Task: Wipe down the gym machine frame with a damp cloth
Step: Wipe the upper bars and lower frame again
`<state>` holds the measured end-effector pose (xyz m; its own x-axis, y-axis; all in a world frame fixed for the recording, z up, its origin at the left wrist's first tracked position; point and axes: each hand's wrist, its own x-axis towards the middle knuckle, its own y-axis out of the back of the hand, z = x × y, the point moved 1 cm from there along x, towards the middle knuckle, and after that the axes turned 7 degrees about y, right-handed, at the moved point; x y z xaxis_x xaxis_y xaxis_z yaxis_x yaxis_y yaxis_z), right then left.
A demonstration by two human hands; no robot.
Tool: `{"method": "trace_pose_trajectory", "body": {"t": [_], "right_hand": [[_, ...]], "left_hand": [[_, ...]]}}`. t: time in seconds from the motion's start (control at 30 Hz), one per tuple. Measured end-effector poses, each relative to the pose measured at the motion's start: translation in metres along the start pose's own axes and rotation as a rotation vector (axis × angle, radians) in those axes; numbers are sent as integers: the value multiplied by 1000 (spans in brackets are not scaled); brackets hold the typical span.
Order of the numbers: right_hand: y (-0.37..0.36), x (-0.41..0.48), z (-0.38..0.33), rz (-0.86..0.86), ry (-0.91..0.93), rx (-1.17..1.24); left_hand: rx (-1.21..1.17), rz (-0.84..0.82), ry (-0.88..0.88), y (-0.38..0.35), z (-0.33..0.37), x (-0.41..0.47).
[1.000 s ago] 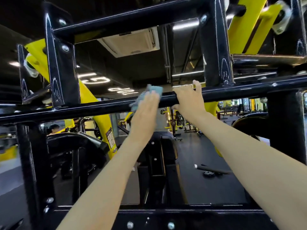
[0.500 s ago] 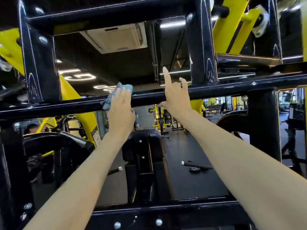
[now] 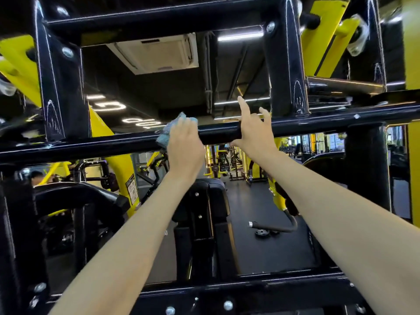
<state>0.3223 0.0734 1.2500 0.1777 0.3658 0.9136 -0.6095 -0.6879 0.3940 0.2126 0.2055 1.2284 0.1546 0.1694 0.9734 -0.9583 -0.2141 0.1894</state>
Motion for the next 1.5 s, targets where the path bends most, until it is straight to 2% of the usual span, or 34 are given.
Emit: {"method": "trace_pose_trajectory", "body": {"t": [0.13, 0.23, 0.37, 0.47, 0.57, 0.67, 0.73, 0.8, 0.9, 0.97, 1.07, 1.1, 1.17, 1.23, 1.37, 1.4, 1.43, 1.5], "right_hand": [[-7, 2, 8, 15, 3, -9], [-3, 1, 5, 0, 5, -12], [2, -1, -3, -32, 6, -24], [0, -1, -2, -10, 0, -10], [-1, -1, 0, -4, 5, -11], [1, -3, 1, -10, 4, -13], [3, -4, -1, -7, 14, -3], [2, -3, -3, -10, 21, 5], [0, -3, -4, -31, 34, -36], [1, -2, -4, -50, 47, -67], [3, -3, -3, -53, 43, -74], [4, -3, -3, -57, 39, -76], [5, -1, -5, -76, 26, -80], [7, 2, -9, -100, 12, -78], [8, 1, -14, -114, 24, -119], [8, 1, -15, -127, 28, -139], [9, 2, -15, -140, 33, -159], [11, 3, -14, -163, 23, -182]], "left_hand": [[0, -74, -236, -27, 42, -4], [146, -103, -411, -14, -4, -7], [250, 6, -343, 7, -80, -22], [248, 59, -374, -7, -59, -23], [185, 25, -473, -12, -21, -18], [242, -63, -530, 3, -43, -15], [276, -52, -416, 18, -87, -20], [317, 48, -178, 33, -137, -27], [172, 125, 173, 34, -136, -23], [73, 87, 110, 24, -87, -16], [52, -66, -176, 3, -23, -31], [69, -78, -274, 0, -19, -36], [99, -71, -353, 2, -45, -36], [125, -17, -293, 19, -76, -35], [-50, 116, 200, 41, -141, -14], [-51, 153, 273, 38, -141, -9], [-59, 168, 292, 36, -133, -6], [-52, 143, 172, 25, -98, -4]]}}
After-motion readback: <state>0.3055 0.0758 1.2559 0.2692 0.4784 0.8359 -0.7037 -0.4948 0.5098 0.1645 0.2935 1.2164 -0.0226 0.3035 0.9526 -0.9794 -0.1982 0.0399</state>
